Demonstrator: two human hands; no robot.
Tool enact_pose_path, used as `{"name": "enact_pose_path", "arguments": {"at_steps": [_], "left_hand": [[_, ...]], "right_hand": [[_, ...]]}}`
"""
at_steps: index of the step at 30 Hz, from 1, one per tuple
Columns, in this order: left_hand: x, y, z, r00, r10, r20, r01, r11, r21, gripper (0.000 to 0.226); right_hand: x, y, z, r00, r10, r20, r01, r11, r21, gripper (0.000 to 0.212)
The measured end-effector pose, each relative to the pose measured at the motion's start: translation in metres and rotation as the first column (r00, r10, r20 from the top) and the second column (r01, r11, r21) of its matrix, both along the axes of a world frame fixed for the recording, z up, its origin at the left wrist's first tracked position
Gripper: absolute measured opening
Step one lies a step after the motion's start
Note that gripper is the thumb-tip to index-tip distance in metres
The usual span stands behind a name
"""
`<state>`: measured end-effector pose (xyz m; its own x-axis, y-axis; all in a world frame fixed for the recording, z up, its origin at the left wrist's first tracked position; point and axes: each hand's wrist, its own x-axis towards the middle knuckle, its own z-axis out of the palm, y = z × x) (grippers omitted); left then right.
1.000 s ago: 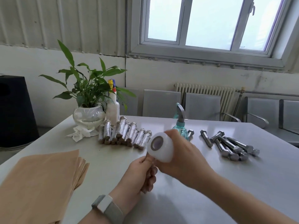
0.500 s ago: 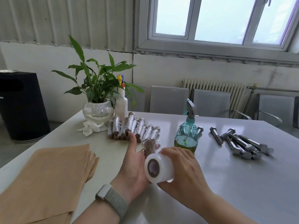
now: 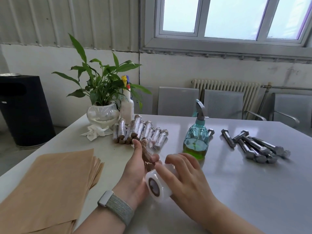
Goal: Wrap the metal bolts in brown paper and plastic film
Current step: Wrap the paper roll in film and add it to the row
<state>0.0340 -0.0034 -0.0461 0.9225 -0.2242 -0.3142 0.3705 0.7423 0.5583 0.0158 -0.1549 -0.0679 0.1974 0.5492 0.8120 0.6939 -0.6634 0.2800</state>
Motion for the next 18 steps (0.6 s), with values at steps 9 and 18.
{"name": "enact_pose_path", "arguments": {"at_steps": [9, 18], "left_hand": [[0.000, -0.001, 0.010, 0.982, 0.085, 0.169, -0.072, 0.994, -0.081, 0.068], [-0.007, 0.008, 0.016, 0.958, 0.009, 0.287, 0.059, 0.972, -0.227, 0.069]], "right_hand": [[0.000, -0.001, 0.002, 0.998, 0.036, 0.058, -0.040, 0.997, 0.072, 0.053], [-0.007, 0.006, 0.011, 0.989, 0.143, -0.034, -0.126, 0.945, 0.302, 0.050]]}}
